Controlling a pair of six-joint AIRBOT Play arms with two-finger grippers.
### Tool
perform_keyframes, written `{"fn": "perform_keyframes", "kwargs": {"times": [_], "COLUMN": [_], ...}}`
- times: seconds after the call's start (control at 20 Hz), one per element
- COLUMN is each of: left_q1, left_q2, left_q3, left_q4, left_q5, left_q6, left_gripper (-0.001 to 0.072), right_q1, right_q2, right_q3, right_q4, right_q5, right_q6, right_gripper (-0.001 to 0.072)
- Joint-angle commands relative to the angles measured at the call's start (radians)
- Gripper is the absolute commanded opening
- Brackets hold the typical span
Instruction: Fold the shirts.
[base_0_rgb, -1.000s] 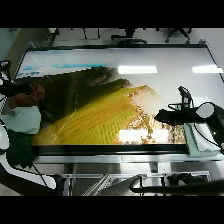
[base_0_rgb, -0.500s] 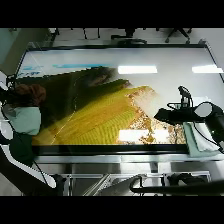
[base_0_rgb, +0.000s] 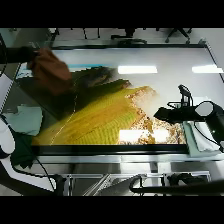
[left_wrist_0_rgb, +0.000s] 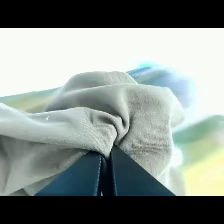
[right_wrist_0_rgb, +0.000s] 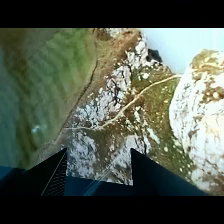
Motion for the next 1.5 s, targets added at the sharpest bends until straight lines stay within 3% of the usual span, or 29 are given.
{"fn": "perform_keyframes", "kwargs": {"times": [0.0,0.2,0.4,0.45,0.5,0.55,0.8,0.95,1.05,1.15,1.3,1.45], "left_q1": [-0.139,-0.326,-0.519,-0.549,-0.558,-0.547,-0.329,-0.243,-0.226,-0.235,-0.294,-0.348], "left_q2": [0.170,0.254,0.213,0.187,0.164,0.142,0.141,0.236,0.349,0.459,0.554,0.528], "left_q3": [-0.111,-0.348,-0.565,-0.584,-0.577,-0.541,-0.323,-0.456,-0.674,-0.935,-1.287,-1.474], "left_q4": [-0.158,-0.156,-0.155,-0.155,-0.155,-0.155,-0.100,0.024,0.048,0.043,0.024,-0.104], "left_q5": [-0.067,-0.169,0.002,0.039,0.047,0.021,-0.369,-0.518,-0.456,-0.314,-0.032,0.263], "left_q6": [0.009,-0.021,-0.080,-0.080,-0.080,-0.095,-0.257,-0.290,-0.274,-0.259,-0.258,-0.187], "left_gripper": [0.0013,0.0014,0.0022,0.0240,0.0587,0.0700,0.0700,0.0700,0.0700,0.0700,0.0700,0.0700], "right_q1": [-0.001,-0.001,0.000,0.000,0.000,0.000,0.001,0.002,0.009,0.031,0.114,0.187], "right_q2": [0.002,0.002,-0.019,-0.026,-0.032,-0.038,-0.122,-0.185,-0.231,-0.286,-0.384,-0.482], "right_q3": [0.066,0.129,0.126,0.126,0.127,0.127,0.126,0.126,0.126,0.126,0.126,0.126], "right_q4": [-0.003,-0.003,-0.002,0.002,0.009,0.016,0.144,0.178,0.217,0.296,0.371,0.430], "right_q5": [0.021,0.025,0.063,0.063,0.064,0.067,0.147,0.151,0.146,0.142,0.086,0.019], "right_q6": [-0.037,-0.063,-0.063,-0.063,-0.063,-0.064,-0.193,-0.253,-0.297,-0.357,-0.415,-0.462], "right_gripper": [0.0435,0.0436,0.0436,0.0436,0.0436,0.0436,0.0436,0.0445,0.0446,0.0446,0.0446,0.0445]}}
